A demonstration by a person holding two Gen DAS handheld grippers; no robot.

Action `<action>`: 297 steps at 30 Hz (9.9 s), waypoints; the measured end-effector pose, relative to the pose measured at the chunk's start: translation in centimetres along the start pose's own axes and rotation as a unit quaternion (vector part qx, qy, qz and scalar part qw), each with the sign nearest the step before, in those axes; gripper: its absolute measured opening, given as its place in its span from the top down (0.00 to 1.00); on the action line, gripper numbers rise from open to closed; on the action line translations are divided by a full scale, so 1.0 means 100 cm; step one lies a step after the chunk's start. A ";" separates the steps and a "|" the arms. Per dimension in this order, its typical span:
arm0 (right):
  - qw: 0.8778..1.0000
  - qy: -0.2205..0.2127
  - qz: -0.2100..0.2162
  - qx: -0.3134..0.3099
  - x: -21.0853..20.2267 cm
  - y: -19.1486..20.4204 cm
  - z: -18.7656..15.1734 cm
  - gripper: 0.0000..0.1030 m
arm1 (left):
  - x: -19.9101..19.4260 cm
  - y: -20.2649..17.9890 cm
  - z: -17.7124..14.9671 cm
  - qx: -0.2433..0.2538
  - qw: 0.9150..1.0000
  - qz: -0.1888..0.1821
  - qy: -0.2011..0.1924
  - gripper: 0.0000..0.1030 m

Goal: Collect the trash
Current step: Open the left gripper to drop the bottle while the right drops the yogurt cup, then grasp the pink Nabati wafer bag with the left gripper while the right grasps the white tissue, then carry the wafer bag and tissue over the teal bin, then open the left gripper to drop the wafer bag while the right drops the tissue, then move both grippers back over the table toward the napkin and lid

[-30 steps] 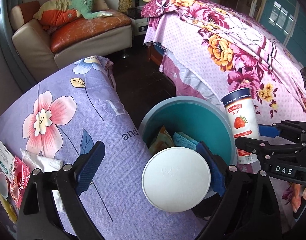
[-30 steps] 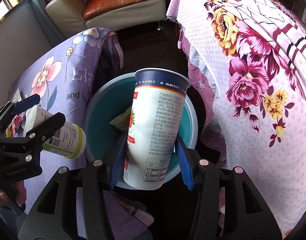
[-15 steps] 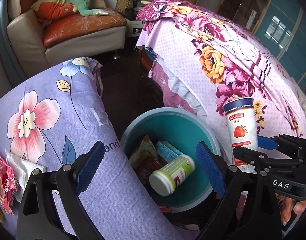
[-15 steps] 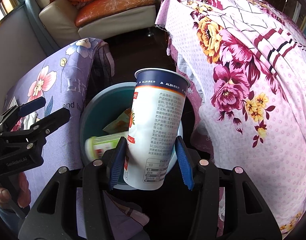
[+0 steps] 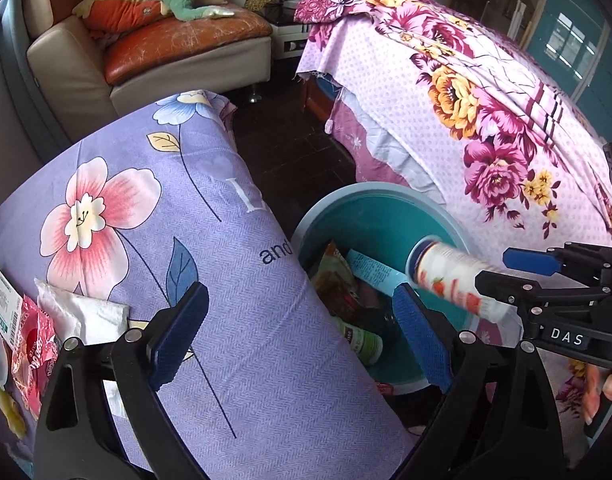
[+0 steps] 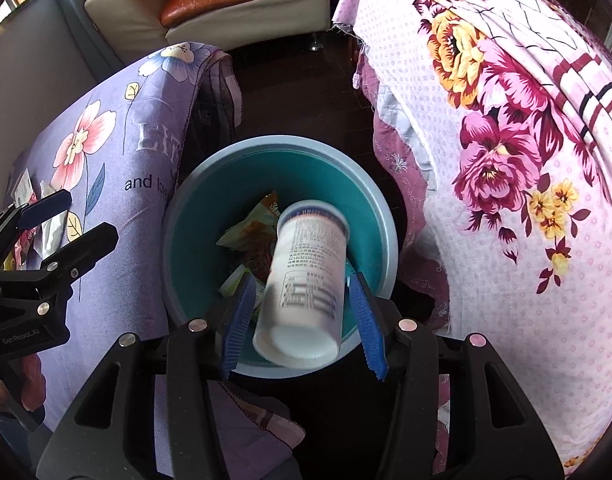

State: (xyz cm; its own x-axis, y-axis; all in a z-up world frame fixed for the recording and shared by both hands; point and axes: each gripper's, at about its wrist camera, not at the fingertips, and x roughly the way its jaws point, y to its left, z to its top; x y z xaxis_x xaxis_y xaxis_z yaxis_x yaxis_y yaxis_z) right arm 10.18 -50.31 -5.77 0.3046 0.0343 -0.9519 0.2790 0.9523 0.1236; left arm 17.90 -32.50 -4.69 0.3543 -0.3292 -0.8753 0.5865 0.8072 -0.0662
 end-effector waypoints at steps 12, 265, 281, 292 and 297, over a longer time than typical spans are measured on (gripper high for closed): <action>1.000 0.000 -0.009 -0.011 -0.011 0.024 0.001 0.28 | -0.016 0.024 -0.018 -0.017 1.000 -0.004 -0.002 0.09; 0.985 -0.029 -0.029 -0.169 -0.040 0.176 -0.004 0.20 | -0.105 0.162 -0.094 -0.122 0.991 0.056 -0.027 0.08; 0.964 -0.011 -0.011 -0.264 -0.017 0.289 -0.008 0.20 | -0.122 0.303 -0.168 -0.241 0.962 0.128 -0.001 0.08; 0.963 0.002 0.002 -0.270 0.005 0.316 -0.002 0.19 | -0.099 0.344 -0.178 -0.287 0.951 0.116 0.011 0.09; 0.962 0.005 0.007 -0.272 0.013 0.325 0.002 0.19 | -0.095 0.346 -0.175 -0.274 0.954 0.121 0.006 0.43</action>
State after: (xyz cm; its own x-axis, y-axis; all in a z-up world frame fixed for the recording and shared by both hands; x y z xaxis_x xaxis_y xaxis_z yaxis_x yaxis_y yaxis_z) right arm 19.85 -19.39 -2.87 0.2957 0.0492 -0.9540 -0.2437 0.9695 -0.0255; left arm 22.15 7.14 -7.07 0.4211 -0.0973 -0.9018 0.0177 0.9949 -0.0991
